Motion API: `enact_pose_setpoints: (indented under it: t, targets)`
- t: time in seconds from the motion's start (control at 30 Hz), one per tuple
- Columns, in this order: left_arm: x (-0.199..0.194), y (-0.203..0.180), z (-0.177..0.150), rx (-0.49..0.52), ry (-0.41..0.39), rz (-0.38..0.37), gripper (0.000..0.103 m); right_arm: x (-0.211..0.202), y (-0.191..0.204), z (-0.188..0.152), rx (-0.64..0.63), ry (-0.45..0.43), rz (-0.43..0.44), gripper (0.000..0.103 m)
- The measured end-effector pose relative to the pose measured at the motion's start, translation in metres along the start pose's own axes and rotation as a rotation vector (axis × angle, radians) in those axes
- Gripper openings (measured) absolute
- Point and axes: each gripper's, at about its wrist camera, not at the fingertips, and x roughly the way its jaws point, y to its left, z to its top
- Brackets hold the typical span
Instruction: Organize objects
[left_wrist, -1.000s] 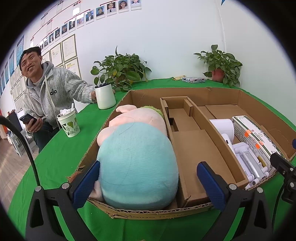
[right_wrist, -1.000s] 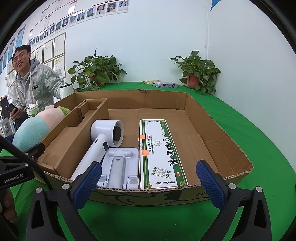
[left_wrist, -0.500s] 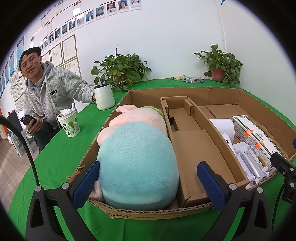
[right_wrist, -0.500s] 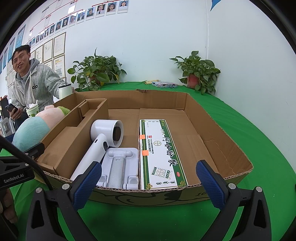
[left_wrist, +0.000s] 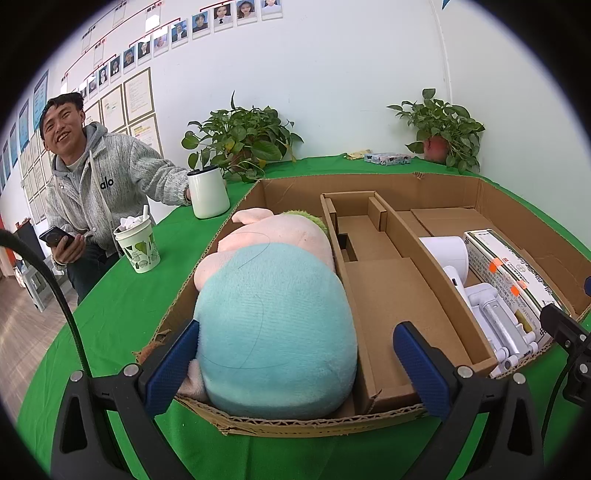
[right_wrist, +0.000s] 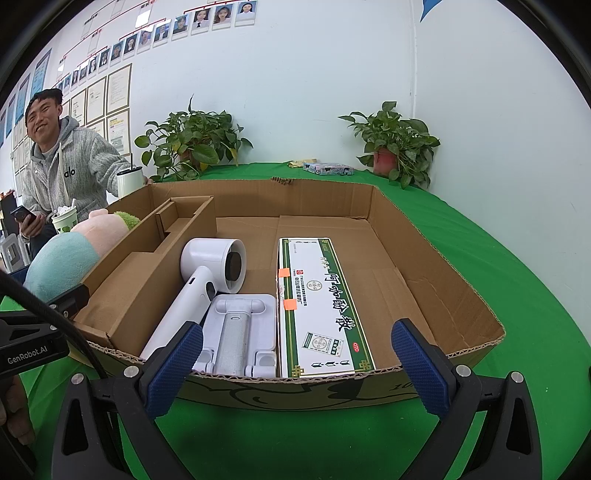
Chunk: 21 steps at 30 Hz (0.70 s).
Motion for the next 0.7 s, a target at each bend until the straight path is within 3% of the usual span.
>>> enact_pose_setpoints:
  t: [0.7]
  targets:
    - [0.0007,0.0004,-0.0005,-0.002,0.002,-0.006,0.102,-0.0012,0.0006,0.0000,0.000,0.000,-0.002,0.103]
